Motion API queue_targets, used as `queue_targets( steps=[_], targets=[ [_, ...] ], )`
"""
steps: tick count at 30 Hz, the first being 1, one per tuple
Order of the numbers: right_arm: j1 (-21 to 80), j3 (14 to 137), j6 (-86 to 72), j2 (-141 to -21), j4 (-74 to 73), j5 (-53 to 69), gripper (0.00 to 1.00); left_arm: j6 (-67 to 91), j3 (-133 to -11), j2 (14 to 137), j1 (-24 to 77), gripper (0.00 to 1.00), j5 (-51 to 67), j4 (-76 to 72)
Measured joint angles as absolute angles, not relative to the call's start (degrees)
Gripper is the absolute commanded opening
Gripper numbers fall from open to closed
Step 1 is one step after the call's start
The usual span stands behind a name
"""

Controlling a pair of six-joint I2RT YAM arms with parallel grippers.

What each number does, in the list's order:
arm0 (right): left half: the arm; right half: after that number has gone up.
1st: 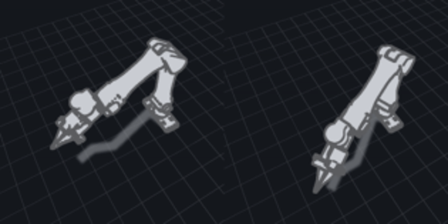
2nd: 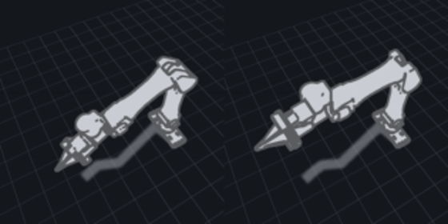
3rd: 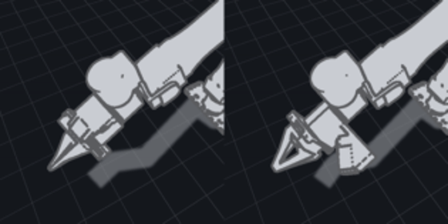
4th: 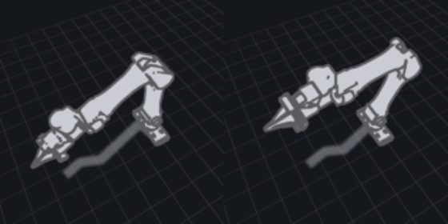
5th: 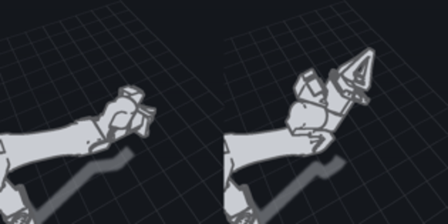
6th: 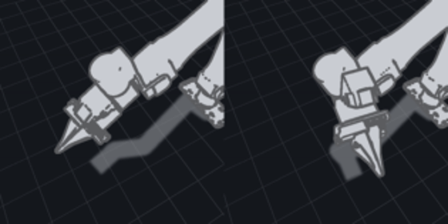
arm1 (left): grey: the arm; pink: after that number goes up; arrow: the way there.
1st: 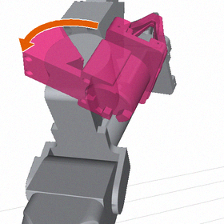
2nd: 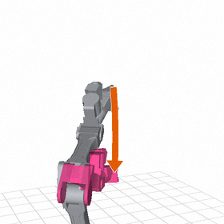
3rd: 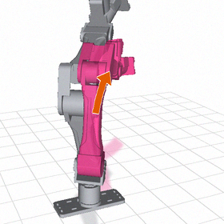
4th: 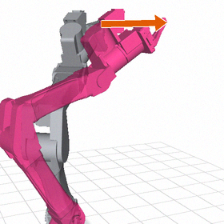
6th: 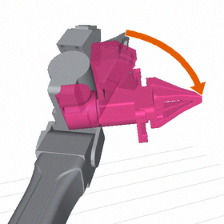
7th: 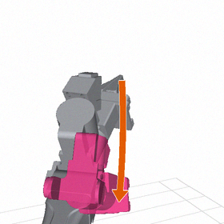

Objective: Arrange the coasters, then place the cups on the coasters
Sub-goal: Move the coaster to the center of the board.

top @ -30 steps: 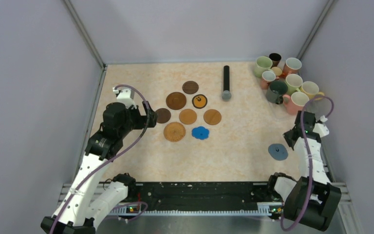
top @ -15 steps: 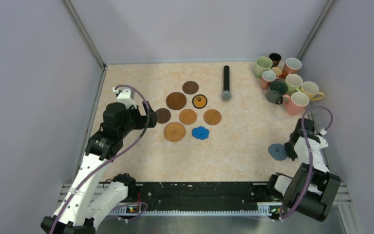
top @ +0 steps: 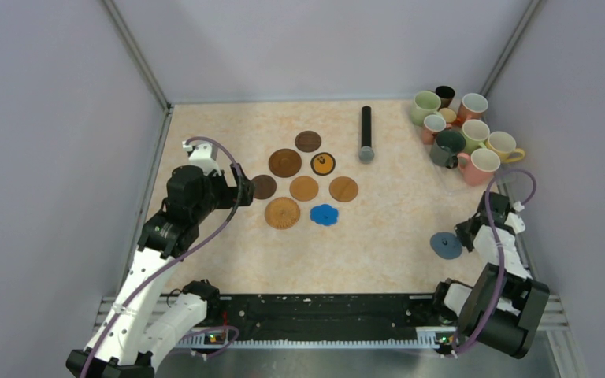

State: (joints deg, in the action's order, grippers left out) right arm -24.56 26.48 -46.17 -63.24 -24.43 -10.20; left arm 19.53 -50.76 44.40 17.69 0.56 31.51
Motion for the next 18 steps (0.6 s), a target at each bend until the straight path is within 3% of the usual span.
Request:
queue_targets(
  steps=[12,18],
  targets=[
    [-16.51,23.09,-50.22,-61.8,-17.93,-1.63,0.0,19.55,-50.76,44.91,17.69,0.99,0.56,31.51],
    [-15.9,26.5,-50.61,-62.59,-24.69,-5.65,0.0,19.53,-50.76,44.88,17.69,0.99,0.56,31.48]
  ],
)
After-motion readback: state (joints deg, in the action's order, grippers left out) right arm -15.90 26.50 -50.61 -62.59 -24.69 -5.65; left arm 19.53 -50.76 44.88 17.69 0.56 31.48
